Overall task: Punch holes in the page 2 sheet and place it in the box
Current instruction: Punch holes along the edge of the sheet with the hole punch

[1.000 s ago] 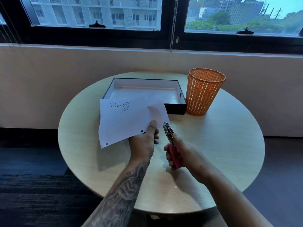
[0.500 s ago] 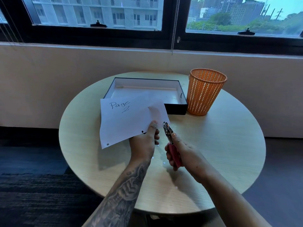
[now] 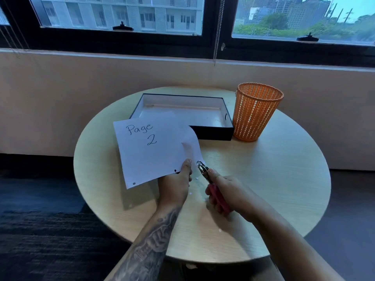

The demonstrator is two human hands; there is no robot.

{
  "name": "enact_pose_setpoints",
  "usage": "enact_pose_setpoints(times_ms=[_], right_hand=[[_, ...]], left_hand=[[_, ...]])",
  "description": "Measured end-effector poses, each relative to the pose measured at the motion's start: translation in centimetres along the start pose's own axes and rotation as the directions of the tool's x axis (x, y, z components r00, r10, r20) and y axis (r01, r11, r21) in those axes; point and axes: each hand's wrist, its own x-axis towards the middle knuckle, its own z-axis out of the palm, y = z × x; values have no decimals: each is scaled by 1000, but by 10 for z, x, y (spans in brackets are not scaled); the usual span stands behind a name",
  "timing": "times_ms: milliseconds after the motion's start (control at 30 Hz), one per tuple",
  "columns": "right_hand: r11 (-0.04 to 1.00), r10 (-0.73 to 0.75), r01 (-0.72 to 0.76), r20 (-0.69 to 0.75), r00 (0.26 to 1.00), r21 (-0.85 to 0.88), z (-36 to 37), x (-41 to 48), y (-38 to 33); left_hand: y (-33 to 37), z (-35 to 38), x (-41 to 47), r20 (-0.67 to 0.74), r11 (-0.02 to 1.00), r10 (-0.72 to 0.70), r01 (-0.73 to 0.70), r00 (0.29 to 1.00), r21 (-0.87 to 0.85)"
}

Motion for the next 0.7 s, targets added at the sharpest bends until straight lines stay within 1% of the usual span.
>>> enact_pose_setpoints(times_ms=[233, 367, 533, 600, 700], right_hand=[[993, 102, -100, 22, 995, -69, -6, 8, -5], [989, 120, -118, 23, 992, -94, -7, 11, -5], [983, 117, -114, 13, 993, -145, -6, 13, -6], [986, 110, -106, 20, 994, -129, -6, 12, -6], [994, 100, -99, 30, 995, -54, -9, 5, -8]], left_hand=[[-8, -1, 5, 24, 996, -33, 31, 999, 81], [-12, -2, 8, 54, 995, 6, -11, 999, 99], [-13, 0, 10, 27, 991, 38, -41, 999, 127], [-10, 0, 9, 14, 991, 29, -31, 999, 128], [-9, -2, 9, 32, 993, -17, 13, 999, 118]])
